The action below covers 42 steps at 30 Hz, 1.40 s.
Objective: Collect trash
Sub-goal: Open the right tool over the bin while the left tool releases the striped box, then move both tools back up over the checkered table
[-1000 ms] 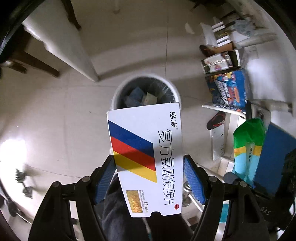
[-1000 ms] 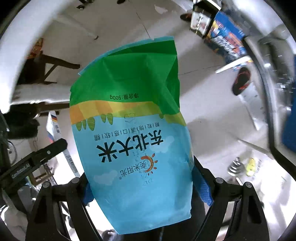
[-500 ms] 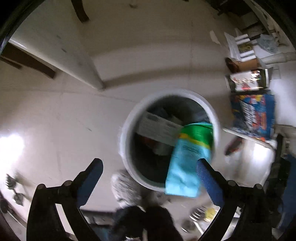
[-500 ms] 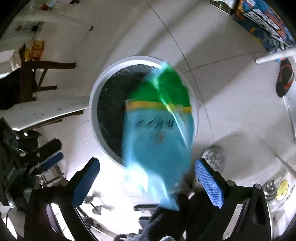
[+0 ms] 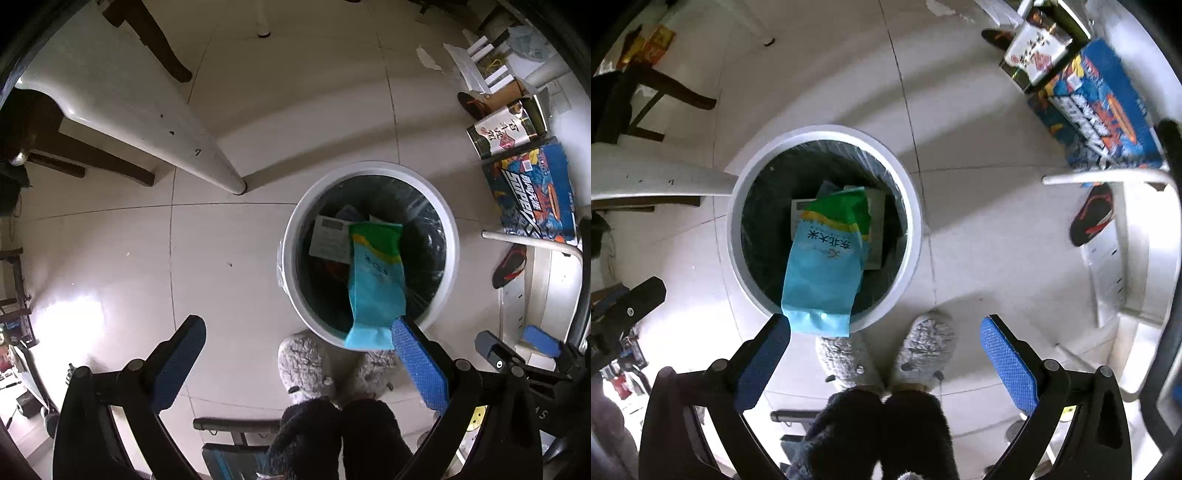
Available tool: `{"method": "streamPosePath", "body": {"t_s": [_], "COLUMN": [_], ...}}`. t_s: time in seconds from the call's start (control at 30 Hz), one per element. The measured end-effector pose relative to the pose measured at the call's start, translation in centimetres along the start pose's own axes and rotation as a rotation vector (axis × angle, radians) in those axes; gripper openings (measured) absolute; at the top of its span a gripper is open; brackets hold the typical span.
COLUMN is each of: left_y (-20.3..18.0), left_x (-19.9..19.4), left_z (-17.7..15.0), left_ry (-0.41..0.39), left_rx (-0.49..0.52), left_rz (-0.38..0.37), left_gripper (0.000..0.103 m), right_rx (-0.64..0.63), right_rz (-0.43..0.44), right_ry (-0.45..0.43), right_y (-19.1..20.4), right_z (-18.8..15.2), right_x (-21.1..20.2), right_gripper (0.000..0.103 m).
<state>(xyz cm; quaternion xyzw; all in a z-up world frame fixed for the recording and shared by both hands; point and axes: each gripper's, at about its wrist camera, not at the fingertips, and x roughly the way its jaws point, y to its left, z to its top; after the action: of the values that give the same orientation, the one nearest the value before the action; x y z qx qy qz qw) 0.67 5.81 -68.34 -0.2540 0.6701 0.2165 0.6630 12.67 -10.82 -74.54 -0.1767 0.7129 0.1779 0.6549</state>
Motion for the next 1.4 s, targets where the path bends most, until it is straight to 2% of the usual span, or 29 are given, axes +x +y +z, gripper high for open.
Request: {"method": "streamPosePath", "body": {"t_s": [0.23, 0.47, 0.73, 1.0, 1.13, 1.2, 1.4], "left_y": [-0.6, -0.7, -0.7, 0.1, 0.1, 0.0, -1.7], "left_x": [-4.2, -10.5, -20.1, -30.5, -35.2, -36.7, -41.2], "left_z": [-1.1, -2.5, -5.2, -6.9, -6.0, -4.6, 1.0], "left_ry": [-0.012, -0.032, -0.057, -0.137, -0.234, -0.265, -0.395], "left_rx": [-0.011, -0.015, 0.012, 0.027, 0.032, 0.029, 0.033], "left_rz": [-0.015, -0.031, -0.058, -0.027, -0.034, -0.011, 0.034], "left_gripper": [0.103, 0.103, 0.103, 0.103, 0.103, 0.103, 0.103], "right_rx": [-0.024, -0.04, -0.054, -0.03, 0.002, 0.022, 0.094], "right_rz": [-0.011, -0.011, 0.01, 0.048, 0.102, 0.128, 0.162], "right_ry": [-0.04, -0.068, -0.105, -0.15, -0.185, -0.214, -0.309], "right_y": [0.6, 0.8, 1.8, 2.5, 2.9, 3.0, 1.7], "right_z": [-0.8, -2.5, -5.5, -8.6, -8.9, -8.4, -3.5], "right_x": [-5.5, -12.2, -23.1, -34.5, -39.5, -41.7, -48.1], "right_gripper": [0.103, 0.103, 0.103, 0.103, 0.103, 0.103, 0.103]}}
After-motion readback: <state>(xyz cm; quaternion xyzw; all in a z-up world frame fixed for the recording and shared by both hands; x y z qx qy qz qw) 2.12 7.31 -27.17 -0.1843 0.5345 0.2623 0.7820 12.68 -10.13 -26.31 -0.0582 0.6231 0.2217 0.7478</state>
